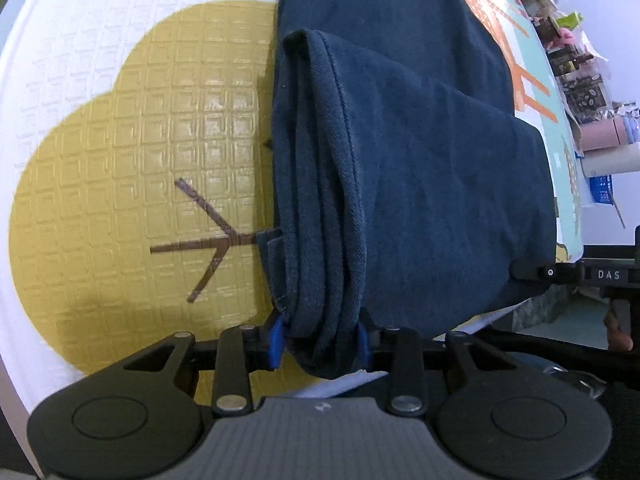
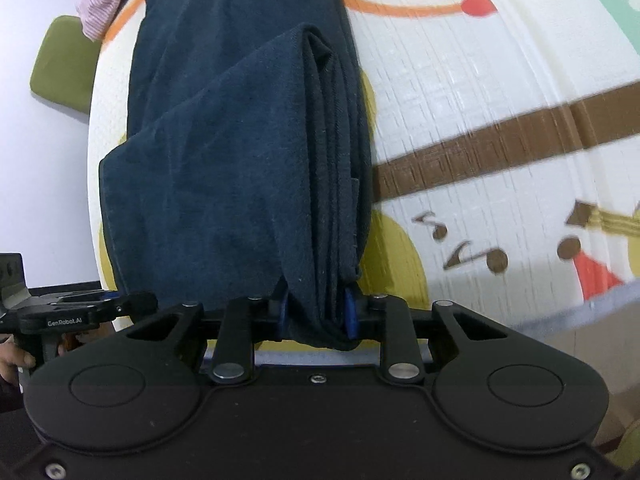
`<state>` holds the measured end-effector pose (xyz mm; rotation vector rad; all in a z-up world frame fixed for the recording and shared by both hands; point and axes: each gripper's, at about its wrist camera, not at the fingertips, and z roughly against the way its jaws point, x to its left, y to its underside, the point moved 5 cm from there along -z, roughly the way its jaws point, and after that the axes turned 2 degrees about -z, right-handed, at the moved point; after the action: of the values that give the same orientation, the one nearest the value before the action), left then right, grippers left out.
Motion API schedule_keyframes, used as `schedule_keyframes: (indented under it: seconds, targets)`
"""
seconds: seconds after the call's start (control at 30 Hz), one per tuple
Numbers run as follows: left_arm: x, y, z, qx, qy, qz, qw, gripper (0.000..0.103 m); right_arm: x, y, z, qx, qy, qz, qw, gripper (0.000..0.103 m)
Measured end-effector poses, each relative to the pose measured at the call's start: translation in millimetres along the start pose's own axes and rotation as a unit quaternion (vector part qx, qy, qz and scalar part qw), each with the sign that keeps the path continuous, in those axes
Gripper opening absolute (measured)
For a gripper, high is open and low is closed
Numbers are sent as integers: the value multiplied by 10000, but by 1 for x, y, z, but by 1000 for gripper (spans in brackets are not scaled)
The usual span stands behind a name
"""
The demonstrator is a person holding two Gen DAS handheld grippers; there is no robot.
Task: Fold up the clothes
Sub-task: 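Fold the held jeans edge over toward the waistband with both grippers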
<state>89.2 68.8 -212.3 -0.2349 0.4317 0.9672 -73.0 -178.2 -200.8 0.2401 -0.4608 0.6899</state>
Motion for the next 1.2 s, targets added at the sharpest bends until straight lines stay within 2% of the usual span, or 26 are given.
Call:
schedule_keyframes:
  seconds: [0.17, 0.5, 0.7, 0.87, 0.93, 1.03, 1.1, 1.2]
  targets:
    - [0, -6, 14, -38, 282, 25, 9996, 34, 7, -5, 18, -72, -245, -49, 9997, 22]
    - [-13, -39, 51, -692, 825, -255, 9939, 33, 41, -42, 71, -684, -1079, 134, 9917, 20]
    - [-16, -62, 51, -933, 993, -47, 9907, 33, 49, -75, 75, -1016, -1451, -184, 9840, 19]
    - [-19, -82, 49, -1168, 1253, 292, 9848, 33, 43, -97, 77, -1369, -1729, -561, 9738, 19]
    - [-19, -86, 45, -1151, 1182, 371, 9856, 33, 43, -109, 75, -1469, -1709, -551, 9727, 19]
    - [-18, -83, 42, -1072, 1034, 216, 9886, 35, 47, -122, 74, -1476, -1499, -370, 9769, 19]
    - [-19, -80, 38, -1009, 914, 83, 9906, 36, 47, -121, 69, -1494, -1235, -147, 9809, 19]
    - [-21, -76, 33, -948, 775, -85, 9924, 43, 43, -114, 65, -1431, -1173, -140, 9826, 20]
